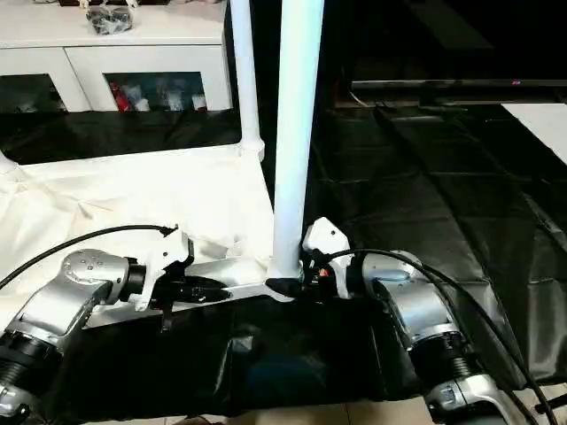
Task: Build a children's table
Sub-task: Rotate leg to tighten
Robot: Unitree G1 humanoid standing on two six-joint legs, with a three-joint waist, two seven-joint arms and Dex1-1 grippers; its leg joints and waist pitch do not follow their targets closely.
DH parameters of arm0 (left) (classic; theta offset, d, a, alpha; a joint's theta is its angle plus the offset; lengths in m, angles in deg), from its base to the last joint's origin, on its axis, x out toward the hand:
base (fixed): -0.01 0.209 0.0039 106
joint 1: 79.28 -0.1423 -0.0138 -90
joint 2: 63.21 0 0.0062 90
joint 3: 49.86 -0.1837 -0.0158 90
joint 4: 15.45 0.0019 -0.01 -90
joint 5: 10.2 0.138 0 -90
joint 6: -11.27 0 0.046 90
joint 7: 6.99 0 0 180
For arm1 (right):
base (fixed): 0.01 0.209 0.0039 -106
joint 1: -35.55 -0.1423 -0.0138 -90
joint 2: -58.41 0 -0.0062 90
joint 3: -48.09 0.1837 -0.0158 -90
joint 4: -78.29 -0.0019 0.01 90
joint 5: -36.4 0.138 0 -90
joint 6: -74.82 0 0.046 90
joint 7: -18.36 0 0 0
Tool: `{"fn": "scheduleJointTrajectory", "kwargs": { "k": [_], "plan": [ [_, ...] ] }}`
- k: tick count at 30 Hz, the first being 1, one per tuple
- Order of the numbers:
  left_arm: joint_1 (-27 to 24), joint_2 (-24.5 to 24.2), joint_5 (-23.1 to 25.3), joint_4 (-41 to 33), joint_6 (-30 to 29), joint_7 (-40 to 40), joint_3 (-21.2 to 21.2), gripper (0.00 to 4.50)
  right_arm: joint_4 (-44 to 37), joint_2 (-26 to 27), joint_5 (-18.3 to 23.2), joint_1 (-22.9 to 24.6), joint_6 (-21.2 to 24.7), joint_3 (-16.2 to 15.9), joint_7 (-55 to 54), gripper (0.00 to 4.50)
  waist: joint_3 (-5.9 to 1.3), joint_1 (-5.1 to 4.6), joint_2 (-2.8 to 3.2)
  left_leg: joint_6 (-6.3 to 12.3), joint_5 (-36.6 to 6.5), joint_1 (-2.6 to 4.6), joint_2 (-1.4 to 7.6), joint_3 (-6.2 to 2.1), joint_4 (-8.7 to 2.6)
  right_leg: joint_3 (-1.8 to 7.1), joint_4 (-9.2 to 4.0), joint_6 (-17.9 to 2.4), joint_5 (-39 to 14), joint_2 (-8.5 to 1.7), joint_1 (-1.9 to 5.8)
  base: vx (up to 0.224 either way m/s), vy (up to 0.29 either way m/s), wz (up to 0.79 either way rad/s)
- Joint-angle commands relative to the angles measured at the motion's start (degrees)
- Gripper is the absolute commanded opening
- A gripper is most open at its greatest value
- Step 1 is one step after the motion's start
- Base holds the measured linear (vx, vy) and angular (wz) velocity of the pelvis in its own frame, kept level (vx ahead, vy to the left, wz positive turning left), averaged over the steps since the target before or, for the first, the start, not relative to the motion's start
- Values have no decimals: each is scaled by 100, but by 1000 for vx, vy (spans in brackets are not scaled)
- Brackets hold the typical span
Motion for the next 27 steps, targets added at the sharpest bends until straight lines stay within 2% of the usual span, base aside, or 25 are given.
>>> {"fn": "scheduleJointTrajectory", "kwargs": {
  "k": [1,2,3,4,5,7,8,9,11,13,14,16,17,19,23,25,27],
  "plan": [
    [197,196,-19,24,-75,-405,94,0,68,177,-92,-29,-73,-123,-318,275,-354,-2,-83,158,-1045,192,461,-239,-437,300,-474,-1378,-1017,-568,152,0,0,0],
    [223,251,12,55,-85,-527,109,0,123,250,-116,-38,-71,-91,-487,275,-357,-2,-84,140,-1074,193,459,-243,-437,296,-477,-1358,-1060,-569,159,0,0,0],
    [359,547,118,215,-122,-1096,201,0,447,654,-175,-119,-24,110,-1346,275,-360,-15,-61,103,-1053,196,471,-242,-448,305,-465,-1348,-1012,-559,142,0,0,0],
    [419,679,145,284,-132,-1322,243,0,600,838,-180,-167,10,210,-1715,275,-336,-44,-58,74,-1148,202,466,-234,-465,314,-489,-1366,-1059,-547,112,0,0,0],
    [531,922,213,404,-111,-1703,271,0,895,1182,-203,-296,-4,355,-2340,275,-365,-45,-78,-43,-1194,203,451,-261,-460,299,-481,-1334,-1154,-575,157,0,0,0],
    [630,1184,288,501,-90,-2074,268,0,1175,1552,-264,-440,-99,415,-2918,274,-352,-68,-27,-98,-1266,207,439,-263,-466,313,-501,-1313,-1196,-577,132,0,0,0],
    [652,1254,312,521,-77,-2172,261,0,1239,1654,-286,-478,-134,414,-3057,274,-361,-72,-26,-119,-1285,215,446,-262,-468,312,-503,-1298,-1193,-578,133,0,0,0],
    [685,1403,359,556,-68,-2377,251,0,1339,1851,-375,-555,-215,350,-3272,274,-362,-81,-45,-113,-1273,207,442,-261,-468,319,-506,-1281,-1130,-575,137,0,0,0],
    [695,1467,376,567,-69,-2447,246,0,1372,1941,-422,-587,-258,315,-3319,274,-378,-78,-40,-36,-1136,182,435,-253,-452,323,-491,-1268,-897,-575,159,0,0,0],
    [681,1556,403,534,-31,-2444,179,0,1351,2030,-515,-618,-428,172,-3151,274,-398,-63,-40,139,-887,160,427,-242,-428,312,-456,-1272,-513,-565,180,0,0,0],
    [663,1560,409,508,-11,-2384,147,0,1329,2028,-512,-617,-460,156,-3053,309,-400,-57,-38,175,-850,157,427,-243,-424,311,-450,-1275,-469,-570,188,0,0,0],
    [634,1536,404,468,21,-2288,124,0,1312,2008,-451,-620,-447,230,-3003,344,-399,-43,-30,262,-812,161,432,-237,-416,311,-453,-1296,-446,-571,182,0,0,0],
    [613,1493,385,435,29,-2196,120,0,1299,1914,-447,-628,-472,239,-2891,347,-395,-43,-50,267,-831,161,437,-237,-423,306,-456,-1298,-486,-567,181,0,0,0],
    [535,1323,322,331,73,-1884,108,0,1216,1610,-411,-633,-566,297,-2537,364,-391,-33,-39,257,-942,168,442,-241,-422,305,-469,-1280,-656,-571,184,0,0,0],
    [463,1158,259,248,108,-1571,79,0,1047,1299,-332,-596,-548,284,-2096,377,-395,-36,-39,308,-843,162,450,-238,-420,301,-449,-1316,-481,-565,183,0,0,0],
    [373,943,190,161,135,-1162,25,0,767,885,-208,-479,-461,204,-1383,377,-403,-14,-26,369,-792,150,444,-237,-398,296,-438,-1332,-375,-573,208,0,0,0],
    [302,720,129,123,215,-778,-11,0,447,462,-49,-343,-323,118,-635,377,-405,12,-38,472,-745,142,447,-237,-385,290,-424,-1320,-251,-558,228,0,0,0]
  ]
}}
